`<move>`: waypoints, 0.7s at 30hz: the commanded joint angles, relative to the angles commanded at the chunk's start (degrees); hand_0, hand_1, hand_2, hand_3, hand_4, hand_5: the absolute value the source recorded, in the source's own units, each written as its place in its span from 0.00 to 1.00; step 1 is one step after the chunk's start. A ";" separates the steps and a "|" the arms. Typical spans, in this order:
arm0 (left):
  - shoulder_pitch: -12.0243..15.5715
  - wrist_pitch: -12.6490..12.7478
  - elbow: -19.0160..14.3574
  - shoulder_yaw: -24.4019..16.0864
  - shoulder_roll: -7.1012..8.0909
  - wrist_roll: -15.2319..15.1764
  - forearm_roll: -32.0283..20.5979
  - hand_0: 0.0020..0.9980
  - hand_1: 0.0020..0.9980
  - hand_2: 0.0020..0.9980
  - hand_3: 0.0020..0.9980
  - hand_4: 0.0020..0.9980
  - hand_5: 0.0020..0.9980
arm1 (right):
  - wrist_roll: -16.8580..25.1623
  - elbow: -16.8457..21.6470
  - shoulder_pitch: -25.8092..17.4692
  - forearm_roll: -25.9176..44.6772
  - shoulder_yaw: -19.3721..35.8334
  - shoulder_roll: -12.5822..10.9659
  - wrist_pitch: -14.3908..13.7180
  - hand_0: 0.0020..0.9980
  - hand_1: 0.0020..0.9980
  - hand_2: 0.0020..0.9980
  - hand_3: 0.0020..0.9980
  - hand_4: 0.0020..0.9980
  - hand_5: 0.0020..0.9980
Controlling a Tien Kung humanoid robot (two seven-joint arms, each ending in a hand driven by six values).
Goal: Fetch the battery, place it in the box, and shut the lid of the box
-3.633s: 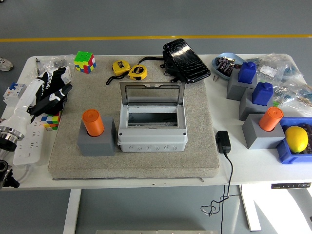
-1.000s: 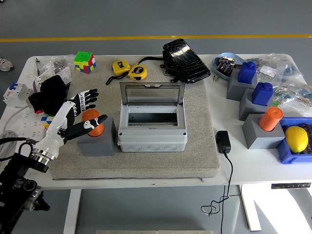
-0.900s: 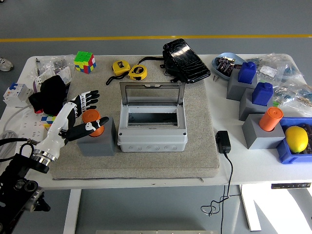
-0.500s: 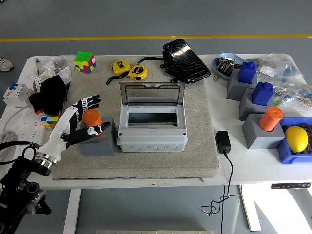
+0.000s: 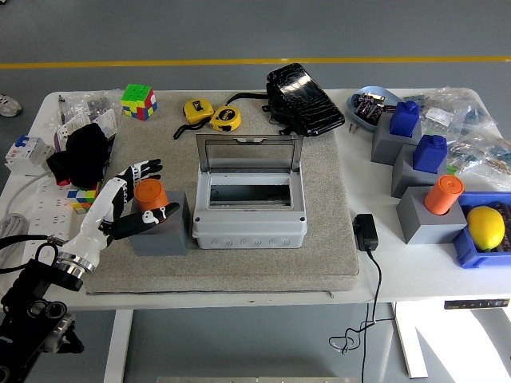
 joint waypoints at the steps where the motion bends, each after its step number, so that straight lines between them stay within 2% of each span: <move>1: -0.04 0.11 -0.01 0.00 0.00 0.00 0.08 0.71 0.81 0.85 0.86 1.00 0.32 | -0.02 0.00 0.01 -0.05 0.10 -0.01 -0.02 0.85 0.82 0.79 0.82 1.00 1.00; 21: -0.46 1.42 0.33 0.75 -0.27 -0.32 0.66 0.68 0.79 0.82 0.83 1.00 0.27 | -0.07 0.00 0.15 -0.03 0.29 -0.01 -0.05 0.85 0.82 0.79 0.82 1.00 1.00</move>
